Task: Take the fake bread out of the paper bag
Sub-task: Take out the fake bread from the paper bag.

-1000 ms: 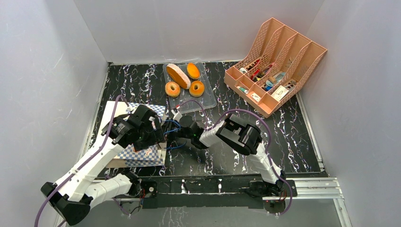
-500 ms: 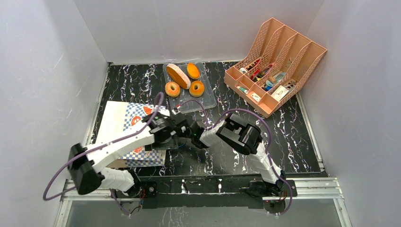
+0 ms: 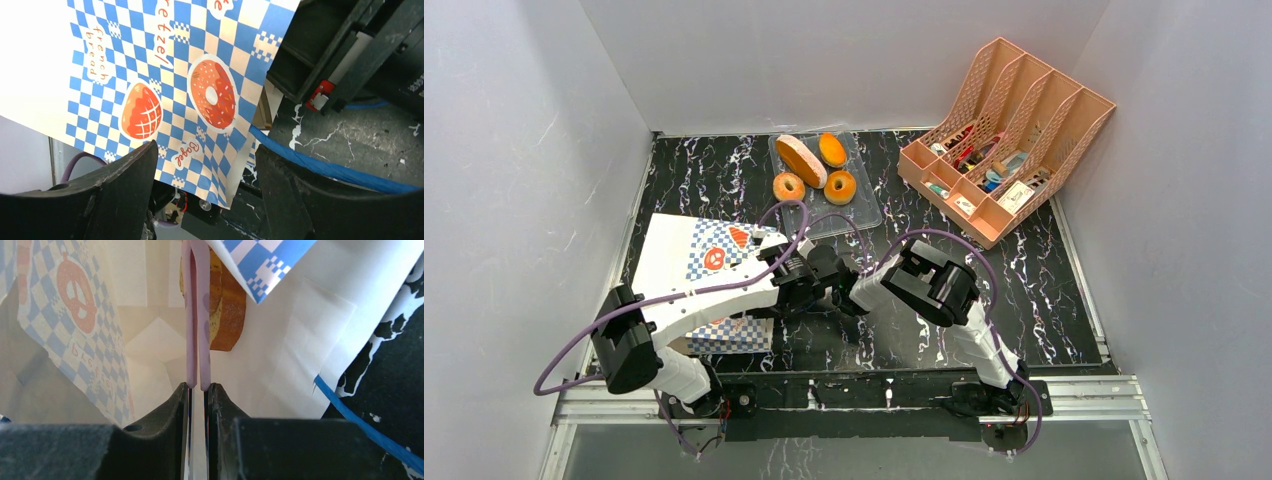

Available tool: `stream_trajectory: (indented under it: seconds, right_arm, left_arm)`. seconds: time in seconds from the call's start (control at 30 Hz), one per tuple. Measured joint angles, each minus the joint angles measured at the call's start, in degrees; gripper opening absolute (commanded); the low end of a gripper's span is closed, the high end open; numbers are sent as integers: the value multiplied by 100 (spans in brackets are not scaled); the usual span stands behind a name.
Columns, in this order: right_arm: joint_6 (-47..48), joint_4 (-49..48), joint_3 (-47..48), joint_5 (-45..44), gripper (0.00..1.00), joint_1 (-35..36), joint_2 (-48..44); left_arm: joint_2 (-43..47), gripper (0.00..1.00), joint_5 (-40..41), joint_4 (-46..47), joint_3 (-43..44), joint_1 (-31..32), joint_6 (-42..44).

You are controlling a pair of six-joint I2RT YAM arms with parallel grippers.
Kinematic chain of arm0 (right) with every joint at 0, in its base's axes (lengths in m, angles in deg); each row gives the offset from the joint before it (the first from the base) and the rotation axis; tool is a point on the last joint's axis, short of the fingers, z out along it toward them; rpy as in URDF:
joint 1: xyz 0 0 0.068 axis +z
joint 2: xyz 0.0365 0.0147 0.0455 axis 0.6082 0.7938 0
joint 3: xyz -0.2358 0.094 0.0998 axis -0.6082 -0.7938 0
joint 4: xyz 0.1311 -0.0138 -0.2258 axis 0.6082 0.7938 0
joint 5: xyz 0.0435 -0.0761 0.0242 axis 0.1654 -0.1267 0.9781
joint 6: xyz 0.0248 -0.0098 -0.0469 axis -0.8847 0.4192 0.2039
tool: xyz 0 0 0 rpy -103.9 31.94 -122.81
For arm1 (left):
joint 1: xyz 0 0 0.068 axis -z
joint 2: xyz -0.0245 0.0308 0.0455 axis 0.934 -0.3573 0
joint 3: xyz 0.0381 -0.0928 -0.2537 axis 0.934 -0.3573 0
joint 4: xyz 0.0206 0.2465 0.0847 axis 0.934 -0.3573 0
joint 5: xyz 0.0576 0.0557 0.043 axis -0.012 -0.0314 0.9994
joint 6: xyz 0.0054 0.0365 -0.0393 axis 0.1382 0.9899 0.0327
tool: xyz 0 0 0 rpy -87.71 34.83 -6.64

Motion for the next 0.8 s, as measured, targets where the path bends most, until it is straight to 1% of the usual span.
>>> stream_trajectory:
  seconds: [0.17,0.47,0.63,0.8]
  right_arm:
    - [-4,-13,-55,15,10,0,0]
    - [-2,-15,-85,15,10,0,0]
    - [-2,-7,-85,17,10,0,0]
    - [-4,26,-85,15,9,0,0]
  left_arm:
    - [-22,69,323,-55,-28,0,-107]
    - [-516,70,684,-74,-354,0,-330]
    - [-529,70,850,-83,-363,0,-442]
    - [-656,73,881,-118,-227,94,-470]
